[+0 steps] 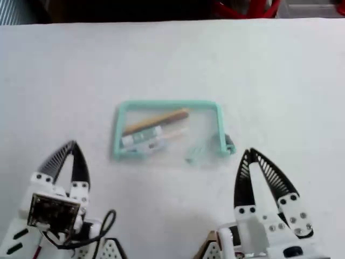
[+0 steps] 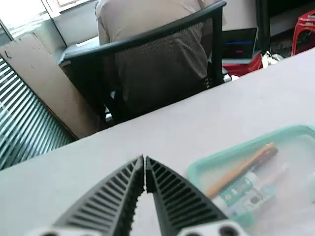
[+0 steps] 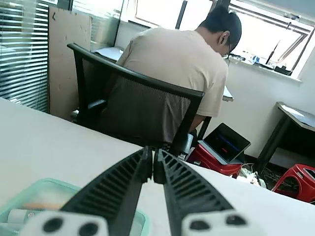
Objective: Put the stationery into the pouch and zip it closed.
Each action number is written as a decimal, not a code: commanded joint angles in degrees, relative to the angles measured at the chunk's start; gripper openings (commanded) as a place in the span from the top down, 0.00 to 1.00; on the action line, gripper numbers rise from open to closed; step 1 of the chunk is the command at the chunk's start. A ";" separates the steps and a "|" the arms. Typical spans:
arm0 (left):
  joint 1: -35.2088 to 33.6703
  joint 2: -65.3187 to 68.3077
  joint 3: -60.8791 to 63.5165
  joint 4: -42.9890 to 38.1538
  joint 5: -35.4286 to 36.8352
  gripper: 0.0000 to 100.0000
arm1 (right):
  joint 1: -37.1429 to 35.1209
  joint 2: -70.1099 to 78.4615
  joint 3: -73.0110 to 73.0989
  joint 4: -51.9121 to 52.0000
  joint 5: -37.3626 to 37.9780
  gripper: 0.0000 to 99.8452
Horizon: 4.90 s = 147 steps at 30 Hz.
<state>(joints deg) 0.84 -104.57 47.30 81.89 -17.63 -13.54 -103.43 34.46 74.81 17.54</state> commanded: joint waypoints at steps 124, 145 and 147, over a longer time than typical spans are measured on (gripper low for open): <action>-12.62 -0.04 49.67 -8.18 18.29 0.98 | 16.13 0.13 62.33 -1.98 -6.59 0.98; -12.62 -0.04 49.67 -8.18 18.29 0.98 | 16.13 0.13 62.33 -1.98 -6.59 0.98; -12.62 -0.04 49.67 -8.18 18.29 0.98 | 16.13 0.13 62.33 -1.98 -6.59 0.98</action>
<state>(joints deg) -11.12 -104.31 97.14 73.36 0.04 2.02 -102.90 96.35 73.58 11.38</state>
